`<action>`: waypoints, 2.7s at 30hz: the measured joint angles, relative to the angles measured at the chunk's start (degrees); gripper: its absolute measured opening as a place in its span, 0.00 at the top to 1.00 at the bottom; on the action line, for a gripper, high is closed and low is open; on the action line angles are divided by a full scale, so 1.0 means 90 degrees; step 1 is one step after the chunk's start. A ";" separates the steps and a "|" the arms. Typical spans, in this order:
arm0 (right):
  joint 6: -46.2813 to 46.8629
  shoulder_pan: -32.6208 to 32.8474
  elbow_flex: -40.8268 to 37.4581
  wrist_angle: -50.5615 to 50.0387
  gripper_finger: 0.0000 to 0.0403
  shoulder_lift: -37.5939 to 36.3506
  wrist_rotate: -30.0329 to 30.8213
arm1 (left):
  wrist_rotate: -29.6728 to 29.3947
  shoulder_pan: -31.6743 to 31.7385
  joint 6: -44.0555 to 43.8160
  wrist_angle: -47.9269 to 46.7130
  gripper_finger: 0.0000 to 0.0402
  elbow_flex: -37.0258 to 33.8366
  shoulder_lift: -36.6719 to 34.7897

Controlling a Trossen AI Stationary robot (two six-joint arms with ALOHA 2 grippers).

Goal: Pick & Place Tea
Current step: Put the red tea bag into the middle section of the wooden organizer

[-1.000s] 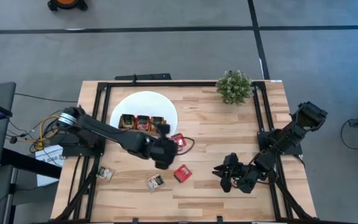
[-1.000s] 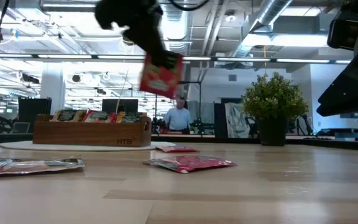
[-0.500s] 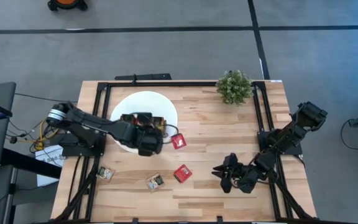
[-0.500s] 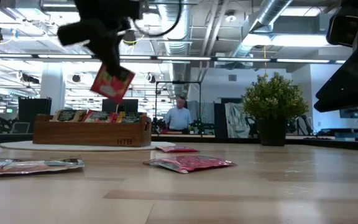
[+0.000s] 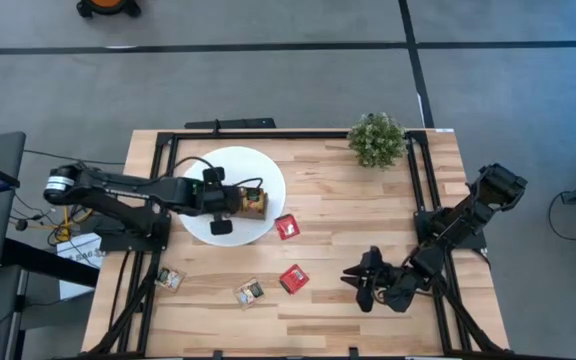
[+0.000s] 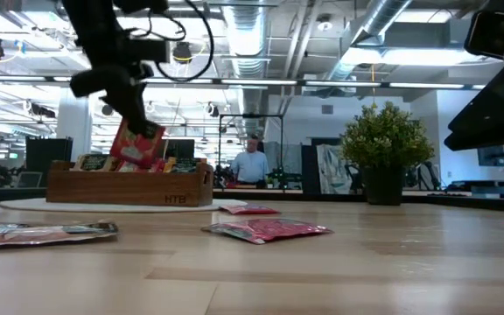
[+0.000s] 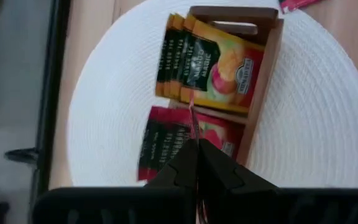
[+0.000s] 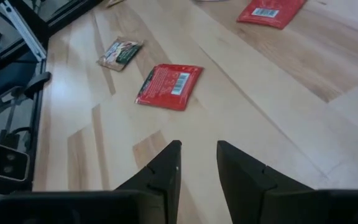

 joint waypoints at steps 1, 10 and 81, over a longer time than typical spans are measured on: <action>-0.0044 -0.0008 -0.0002 0.0014 0.76 0.0000 -0.0002 | 0.0034 0.0042 0.0052 0.0156 1.00 -0.0134 -0.0019; -0.0065 -0.0058 -0.0002 0.0141 0.76 0.0000 -0.0010 | -0.0114 0.0212 0.0321 0.1051 1.00 -0.0690 -0.0038; -0.0394 -0.0071 0.0000 0.0472 0.76 0.0000 -0.0036 | -0.1230 0.0811 -0.0532 0.2477 1.00 -0.1297 -0.0287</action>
